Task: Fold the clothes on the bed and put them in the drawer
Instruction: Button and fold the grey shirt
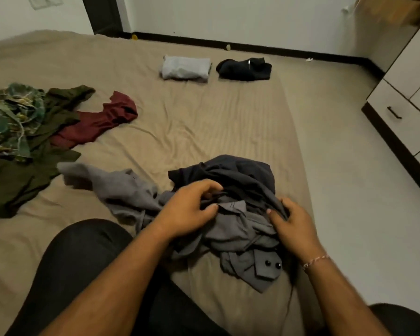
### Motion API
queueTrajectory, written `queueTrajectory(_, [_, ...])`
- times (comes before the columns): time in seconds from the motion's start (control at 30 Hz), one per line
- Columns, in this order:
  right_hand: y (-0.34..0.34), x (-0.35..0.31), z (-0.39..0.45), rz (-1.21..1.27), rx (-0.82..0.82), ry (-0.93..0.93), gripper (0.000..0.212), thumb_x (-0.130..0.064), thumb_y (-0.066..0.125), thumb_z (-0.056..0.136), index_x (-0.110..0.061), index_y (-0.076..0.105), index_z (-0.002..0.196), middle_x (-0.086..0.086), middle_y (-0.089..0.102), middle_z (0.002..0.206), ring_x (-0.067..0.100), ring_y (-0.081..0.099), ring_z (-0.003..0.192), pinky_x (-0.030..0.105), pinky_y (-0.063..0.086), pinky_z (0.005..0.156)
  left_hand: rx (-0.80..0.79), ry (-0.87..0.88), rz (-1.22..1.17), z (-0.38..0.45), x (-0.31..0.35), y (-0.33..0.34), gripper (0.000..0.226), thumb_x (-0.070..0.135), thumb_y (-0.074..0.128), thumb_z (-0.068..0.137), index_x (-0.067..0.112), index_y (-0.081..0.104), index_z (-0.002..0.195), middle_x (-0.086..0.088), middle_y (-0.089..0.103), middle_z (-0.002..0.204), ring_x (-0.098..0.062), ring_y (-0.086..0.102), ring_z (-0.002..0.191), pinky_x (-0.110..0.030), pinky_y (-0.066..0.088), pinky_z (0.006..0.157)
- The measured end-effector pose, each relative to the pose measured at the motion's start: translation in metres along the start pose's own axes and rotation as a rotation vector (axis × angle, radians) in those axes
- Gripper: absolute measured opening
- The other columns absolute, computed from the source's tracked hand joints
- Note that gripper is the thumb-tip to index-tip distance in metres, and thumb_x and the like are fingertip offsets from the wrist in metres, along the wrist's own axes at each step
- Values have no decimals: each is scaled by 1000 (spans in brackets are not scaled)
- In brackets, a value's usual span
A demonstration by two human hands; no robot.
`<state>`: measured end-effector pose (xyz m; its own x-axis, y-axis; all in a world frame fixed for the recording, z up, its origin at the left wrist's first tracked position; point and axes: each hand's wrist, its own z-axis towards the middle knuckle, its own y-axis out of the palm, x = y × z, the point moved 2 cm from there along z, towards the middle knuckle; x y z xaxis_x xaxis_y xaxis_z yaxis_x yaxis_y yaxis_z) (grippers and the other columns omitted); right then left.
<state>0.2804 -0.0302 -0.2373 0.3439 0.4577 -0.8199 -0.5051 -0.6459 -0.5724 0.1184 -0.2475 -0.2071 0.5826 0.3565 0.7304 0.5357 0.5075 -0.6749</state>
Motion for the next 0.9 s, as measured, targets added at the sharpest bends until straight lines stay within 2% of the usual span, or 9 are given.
queueTrajectory(0.1, [8,-9,9,408,109,124,17,-11,60,102,-21,71,94,2,74,88,24,69,88,34,54,77,-156,-3,62,-15,-5,-13,98,60,82,77,38,29,158,16,38,158,-1,40,142,-33,38,120])
queueTrajectory(0.17, [17,-24,8,929,12,223,23,-15,51,107,-7,68,121,16,75,113,37,68,110,45,55,94,-239,53,194,-27,7,0,127,74,80,67,43,2,162,17,19,168,-3,24,151,-32,26,123])
queueTrajectory(0.27, [18,-43,4,1337,-175,193,44,-33,45,107,-16,52,147,16,59,146,32,58,134,49,44,111,-52,88,479,-24,5,29,97,58,73,82,40,17,160,5,38,159,-22,42,142,-45,43,112])
queueTrajectory(0.37, [18,-39,1,777,-125,56,70,-38,66,96,-38,32,157,2,40,163,19,45,145,48,38,119,294,-141,181,3,-11,18,23,18,57,95,25,63,116,0,68,106,-25,66,98,-37,53,78])
queueTrajectory(0.43, [18,-30,-3,113,-57,-98,92,-44,76,90,-42,17,161,-11,13,172,8,20,155,38,24,126,435,-462,-343,12,-20,-1,20,5,52,99,14,65,112,1,66,90,-17,65,84,-25,51,67])
queueTrajectory(0.53, [24,-21,-8,-114,-148,-266,104,-47,78,87,-39,8,163,-15,12,171,5,19,154,30,25,122,587,-772,-790,4,-28,-18,12,7,52,101,11,57,111,0,58,83,-14,57,71,-27,47,60])
queueTrajectory(0.73, [47,-15,2,-400,-207,-89,14,-27,59,99,-35,70,100,-9,74,100,13,70,94,35,56,85,756,-442,-1610,-11,-18,-45,45,26,44,95,0,66,125,-13,72,106,-27,67,102,-37,56,95])
queueTrajectory(0.83, [47,-29,2,27,-520,-77,19,-17,56,105,-22,73,96,1,72,87,10,66,81,30,53,80,798,-271,-1486,-10,-10,-53,31,19,52,88,10,66,115,-12,71,101,-26,69,100,-35,60,84])
queueTrajectory(0.9, [47,-36,-5,220,-515,-107,12,-16,60,103,-20,72,105,13,68,82,13,60,73,30,52,73,881,-300,-625,-16,-11,-62,49,22,60,85,19,55,134,-11,60,128,-26,58,123,-36,53,99])
